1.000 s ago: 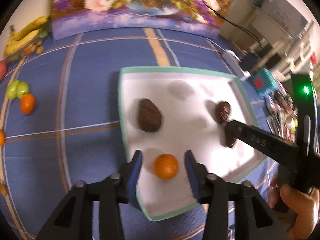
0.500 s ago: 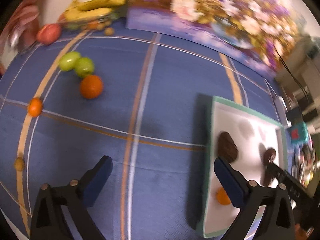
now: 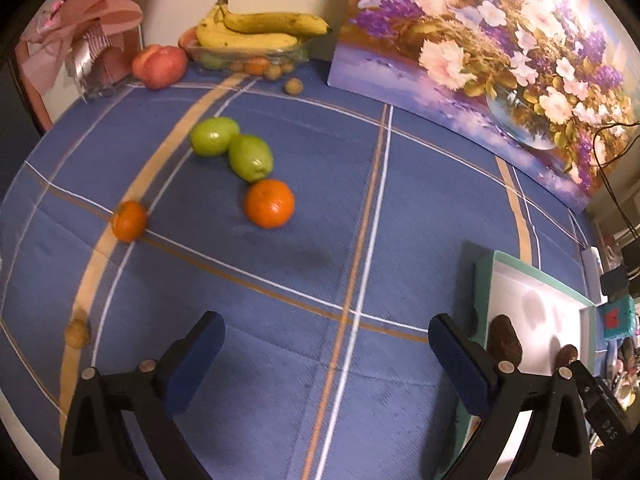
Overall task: Organize fruits
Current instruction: 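Open the right tool to release the brown fruit while the left tool releases the orange, then move both open tools back toward the remaining fruits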
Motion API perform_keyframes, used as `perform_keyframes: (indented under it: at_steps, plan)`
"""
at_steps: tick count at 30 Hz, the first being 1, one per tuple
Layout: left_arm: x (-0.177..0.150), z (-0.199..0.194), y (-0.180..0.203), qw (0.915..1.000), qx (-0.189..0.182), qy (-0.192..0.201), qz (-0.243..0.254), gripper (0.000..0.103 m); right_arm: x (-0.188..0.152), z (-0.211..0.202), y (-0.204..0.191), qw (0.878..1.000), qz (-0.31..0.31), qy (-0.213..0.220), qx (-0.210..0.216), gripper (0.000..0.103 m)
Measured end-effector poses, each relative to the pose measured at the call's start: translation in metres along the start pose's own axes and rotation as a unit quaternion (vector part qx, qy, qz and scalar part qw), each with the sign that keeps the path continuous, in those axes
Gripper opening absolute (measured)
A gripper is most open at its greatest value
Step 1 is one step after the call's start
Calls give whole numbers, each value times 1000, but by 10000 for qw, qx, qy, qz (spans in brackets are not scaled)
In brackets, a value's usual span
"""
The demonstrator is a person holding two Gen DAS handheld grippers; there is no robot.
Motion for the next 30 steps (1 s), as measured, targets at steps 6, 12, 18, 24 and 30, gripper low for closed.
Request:
perform_keyframes:
  at_steps: [6, 12, 18, 24, 30]
  plan:
    - [6, -11, -1, 9993, -33, 367, 97, 103, 1, -3, -12, 9996, -63, 182, 198, 99]
    - [18, -23, -7, 9983, 88, 577, 93, 103, 1, -3, -24, 9993, -85, 236, 290, 99]
    - [26, -40, -20, 9954, 377, 875, -54, 103, 4, -10, -34, 9984, 1, 318, 478, 99]
    - [28, -49, -38, 9947, 564, 855, -123, 103, 4, -13, -57, 9977, -158, 257, 605, 99]
    - [29, -62, -68, 9958, 395, 738, -358, 103, -2, -15, -88, 9957, -427, 145, 812, 99]
Point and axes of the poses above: each gripper's, at about its wrist camera, not at the fingertips, and z roughly the way its jaws point, y to its right, x to its top, the point moved 1 cm from there along z, roughly the way its jaws point, and after that the axes turned 5 degrees about y, right-handed, at the moved point
